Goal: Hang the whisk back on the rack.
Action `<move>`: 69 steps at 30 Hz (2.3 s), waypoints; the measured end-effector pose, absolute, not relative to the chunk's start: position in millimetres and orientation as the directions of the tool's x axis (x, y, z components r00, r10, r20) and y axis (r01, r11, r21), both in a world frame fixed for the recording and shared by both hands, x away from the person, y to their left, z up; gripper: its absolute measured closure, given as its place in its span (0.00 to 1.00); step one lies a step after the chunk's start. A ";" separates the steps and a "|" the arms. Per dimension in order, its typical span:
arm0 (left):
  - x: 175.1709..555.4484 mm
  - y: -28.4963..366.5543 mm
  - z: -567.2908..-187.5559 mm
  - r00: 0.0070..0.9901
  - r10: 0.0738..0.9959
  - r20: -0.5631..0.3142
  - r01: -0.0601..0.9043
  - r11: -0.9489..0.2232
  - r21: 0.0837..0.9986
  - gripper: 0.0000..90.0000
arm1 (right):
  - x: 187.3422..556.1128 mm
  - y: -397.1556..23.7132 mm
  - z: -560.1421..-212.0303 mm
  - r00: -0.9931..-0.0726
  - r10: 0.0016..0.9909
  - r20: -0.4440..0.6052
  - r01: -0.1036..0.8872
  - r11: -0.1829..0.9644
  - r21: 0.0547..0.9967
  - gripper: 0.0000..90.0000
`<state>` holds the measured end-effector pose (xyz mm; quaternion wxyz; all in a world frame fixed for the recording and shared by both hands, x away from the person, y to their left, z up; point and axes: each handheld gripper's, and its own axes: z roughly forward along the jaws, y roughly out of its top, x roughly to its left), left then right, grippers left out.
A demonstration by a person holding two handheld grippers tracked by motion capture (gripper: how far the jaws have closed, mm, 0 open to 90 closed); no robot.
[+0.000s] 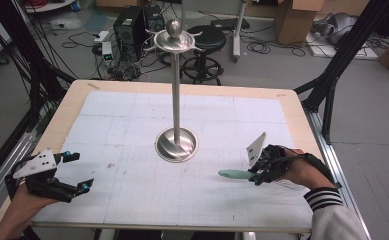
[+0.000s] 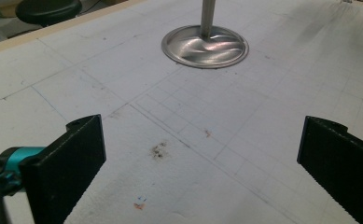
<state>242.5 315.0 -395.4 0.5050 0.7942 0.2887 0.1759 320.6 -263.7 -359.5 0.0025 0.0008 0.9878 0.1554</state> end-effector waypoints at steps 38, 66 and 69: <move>240.1 316.1 -389.9 0.775 0.632 -0.009 0.267 -0.314 0.911 0.02 | 317.3 -246.5 -288.6 -0.997 0.061 0.038 0.070 0.691 0.720 0.78; 238.6 317.7 -386.8 0.790 0.613 -0.013 0.255 -0.309 0.916 0.02 | 334.4 -203.4 -231.6 -0.998 0.037 0.051 0.062 0.406 0.912 0.78; 238.9 317.8 -386.9 0.789 0.615 -0.013 0.257 -0.310 0.915 0.02 | 336.6 -199.8 -228.0 -0.998 0.031 0.048 0.056 0.396 0.916 0.78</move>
